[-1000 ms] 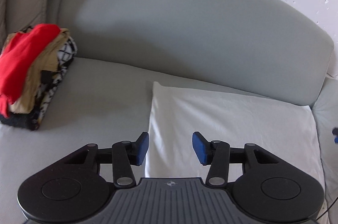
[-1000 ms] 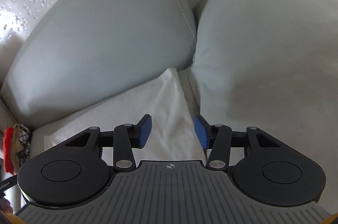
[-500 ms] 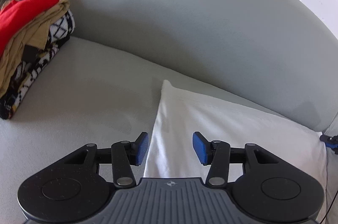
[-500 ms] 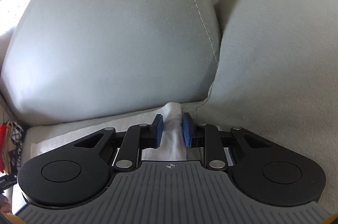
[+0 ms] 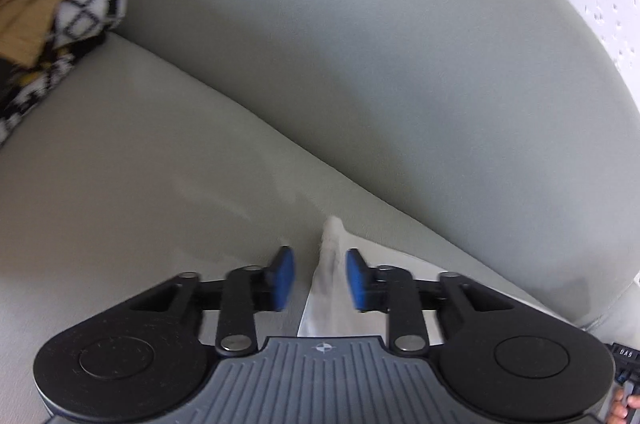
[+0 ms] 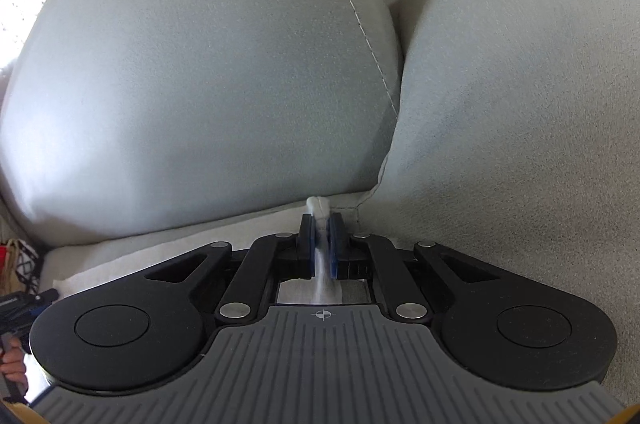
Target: Fold clothes
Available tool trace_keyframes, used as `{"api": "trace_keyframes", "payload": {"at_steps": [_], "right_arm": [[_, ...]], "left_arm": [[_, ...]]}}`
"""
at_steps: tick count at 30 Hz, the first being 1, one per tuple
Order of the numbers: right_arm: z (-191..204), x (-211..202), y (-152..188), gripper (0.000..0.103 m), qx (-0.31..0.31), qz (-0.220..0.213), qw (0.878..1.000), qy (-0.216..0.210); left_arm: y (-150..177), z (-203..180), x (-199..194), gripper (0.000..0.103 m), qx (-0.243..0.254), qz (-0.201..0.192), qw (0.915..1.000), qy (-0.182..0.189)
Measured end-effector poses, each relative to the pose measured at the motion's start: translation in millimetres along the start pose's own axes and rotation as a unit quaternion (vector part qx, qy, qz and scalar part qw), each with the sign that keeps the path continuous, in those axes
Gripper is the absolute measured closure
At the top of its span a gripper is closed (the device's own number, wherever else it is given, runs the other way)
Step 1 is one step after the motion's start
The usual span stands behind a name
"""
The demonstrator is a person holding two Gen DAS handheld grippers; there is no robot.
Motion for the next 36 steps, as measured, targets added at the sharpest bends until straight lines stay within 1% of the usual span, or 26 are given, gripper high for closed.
{"api": "trace_keyframes", "payload": {"at_steps": [1,4,6,7,8,9,11,13,15,19,23,26,27,29,32,34,35,36], "right_arm": [[0,0,1,0.098,0.0,-0.001,1.0,-0.002],[1,1,2,0.098,-0.001,-0.006,1.0,-0.007],[3,2,3,0.097,-0.005,-0.01,1.0,-0.006],[4,2,4,0.097,-0.009,-0.013,1.0,-0.004],[7,2,5,0.096,-0.014,-0.018,1.0,0.0],[10,1,7,0.098,-0.024,-0.025,0.999,0.008],[20,-3,11,0.098,-0.049,-0.042,0.997,0.036],[27,-12,16,0.098,-0.058,-0.061,0.995,0.051],[33,-25,20,0.098,-0.063,-0.08,0.993,0.058],[48,-71,30,0.098,-0.057,-0.112,0.991,0.049],[57,-126,43,0.098,-0.039,-0.141,0.989,0.032],[52,-174,72,0.098,-0.008,-0.128,0.991,0.024],[42,-191,76,0.098,0.006,-0.12,0.992,0.026],[16,-224,84,0.098,0.043,-0.099,0.994,0.03],[-5,-260,127,0.098,0.106,-0.045,0.993,0.039],[-13,-280,162,0.098,0.116,-0.019,0.992,0.049],[-17,-286,179,0.098,0.113,-0.012,0.992,0.056],[-19,-289,197,0.098,0.106,-0.006,0.992,0.066]], "left_arm": [[-1,-2,3,0.089,0.012,0.004,0.9999,-0.002],[-5,-9,8,0.09,0.049,0.012,0.9987,-0.011],[-6,-13,9,0.095,0.067,0.013,0.9975,-0.019],[-6,-16,8,0.1,0.074,0.012,0.9969,-0.022],[-6,-17,8,0.1,0.081,0.009,0.9963,-0.026],[-6,-19,6,0.1,0.086,0.006,0.9958,-0.031],[-5,-22,2,0.1,0.096,-0.002,0.9945,-0.041],[-4,-26,-6,0.1,0.106,-0.015,0.993,-0.05],[-3,-31,-20,0.1,0.117,-0.03,0.9914,-0.052],[6,-42,-64,0.1,0.126,-0.066,0.989,-0.04],[27,-38,-122,0.1,0.11,-0.097,0.989,-0.021],[46,-33,-163,0.1,0.083,-0.113,0.9901,-0.001],[54,-29,-176,0.1,0.069,-0.113,0.9911,0.004],[77,-21,-201,0.1,0.039,-0.101,0.9941,0.009],[112,-14,-237,0.1,0.042,-0.073,0.9964,0.015],[141,-12,-256,0.1,0.067,-0.049,0.9965,-0.014],[159,-14,-263,0.1,0.091,-0.033,0.9944,-0.042],[178,-19,-266,0.1,0.129,-0.022,0.9888,-0.072]]}}
Point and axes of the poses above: each gripper's, at about its wrist camera, not at the fingertips, and x roughly the way its jaws point, z to its left, y to its underside, the point moved 5 cm from there along x, roughly the way its jaws point, and after that the axes turned 1 degree about z, right-handed, at the moved point
